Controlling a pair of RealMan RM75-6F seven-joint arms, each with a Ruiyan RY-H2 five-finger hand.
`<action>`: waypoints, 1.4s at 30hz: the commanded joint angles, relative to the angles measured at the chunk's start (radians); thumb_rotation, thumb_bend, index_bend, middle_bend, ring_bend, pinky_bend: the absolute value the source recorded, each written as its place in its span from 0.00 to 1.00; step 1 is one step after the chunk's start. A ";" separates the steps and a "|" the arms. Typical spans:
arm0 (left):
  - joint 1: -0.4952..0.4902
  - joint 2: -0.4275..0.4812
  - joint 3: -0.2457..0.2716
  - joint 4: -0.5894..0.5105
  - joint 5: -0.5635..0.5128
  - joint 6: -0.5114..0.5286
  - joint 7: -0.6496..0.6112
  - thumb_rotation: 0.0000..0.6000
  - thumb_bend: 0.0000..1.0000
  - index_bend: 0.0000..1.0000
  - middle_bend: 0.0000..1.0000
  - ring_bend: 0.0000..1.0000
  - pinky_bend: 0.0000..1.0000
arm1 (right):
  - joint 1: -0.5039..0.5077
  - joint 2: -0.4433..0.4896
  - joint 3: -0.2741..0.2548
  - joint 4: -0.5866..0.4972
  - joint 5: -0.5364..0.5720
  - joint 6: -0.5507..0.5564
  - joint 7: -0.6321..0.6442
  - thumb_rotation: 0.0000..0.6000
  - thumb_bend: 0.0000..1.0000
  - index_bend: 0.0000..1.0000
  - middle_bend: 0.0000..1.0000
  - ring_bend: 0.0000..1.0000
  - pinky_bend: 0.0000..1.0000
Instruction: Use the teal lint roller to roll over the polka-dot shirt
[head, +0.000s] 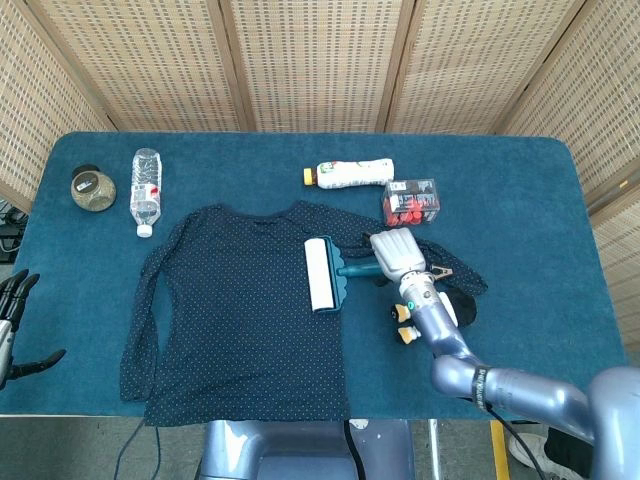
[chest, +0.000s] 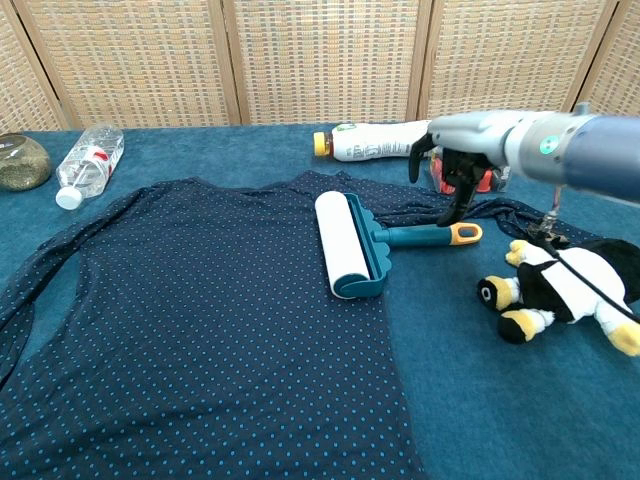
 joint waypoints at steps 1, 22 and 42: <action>-0.005 -0.001 -0.006 0.002 -0.015 -0.009 -0.001 1.00 0.00 0.00 0.00 0.00 0.00 | 0.041 -0.075 -0.022 0.072 0.048 -0.004 -0.032 1.00 0.35 0.37 1.00 1.00 1.00; -0.016 0.004 -0.009 0.005 -0.031 -0.032 -0.015 1.00 0.00 0.00 0.00 0.00 0.00 | 0.103 -0.210 -0.077 0.259 0.063 0.013 -0.064 1.00 0.41 0.42 1.00 1.00 1.00; -0.019 0.002 -0.009 0.006 -0.033 -0.036 -0.014 1.00 0.00 0.00 0.00 0.00 0.00 | 0.094 -0.253 -0.104 0.360 0.038 -0.012 -0.068 1.00 0.54 0.49 1.00 1.00 1.00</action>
